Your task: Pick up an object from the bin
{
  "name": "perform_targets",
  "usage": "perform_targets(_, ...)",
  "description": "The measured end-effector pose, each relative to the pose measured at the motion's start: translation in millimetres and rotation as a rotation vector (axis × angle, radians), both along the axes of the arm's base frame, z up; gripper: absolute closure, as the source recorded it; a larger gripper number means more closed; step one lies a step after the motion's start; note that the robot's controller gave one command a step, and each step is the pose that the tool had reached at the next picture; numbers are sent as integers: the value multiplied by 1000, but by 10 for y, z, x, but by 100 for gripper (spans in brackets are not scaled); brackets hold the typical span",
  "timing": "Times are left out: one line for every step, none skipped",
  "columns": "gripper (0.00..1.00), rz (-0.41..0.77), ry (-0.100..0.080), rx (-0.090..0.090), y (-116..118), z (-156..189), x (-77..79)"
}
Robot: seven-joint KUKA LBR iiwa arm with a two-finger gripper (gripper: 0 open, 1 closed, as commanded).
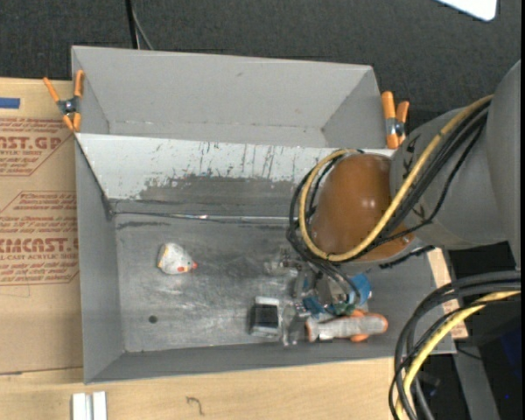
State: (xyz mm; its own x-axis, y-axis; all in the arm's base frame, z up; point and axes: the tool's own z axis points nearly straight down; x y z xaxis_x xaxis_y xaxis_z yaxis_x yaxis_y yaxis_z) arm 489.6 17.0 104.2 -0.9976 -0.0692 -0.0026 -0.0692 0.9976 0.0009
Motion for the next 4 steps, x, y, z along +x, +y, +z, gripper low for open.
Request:
perform_targets(100, 31, 2, 0, -121, -281, -106)
perform_targets(100, 31, 2, 0, -121, -281, -106)
perform_targets(100, 25, 8, -1, -118, 227, -61)
perform_targets(0, 61, 4, -1, -42, 353, -46)
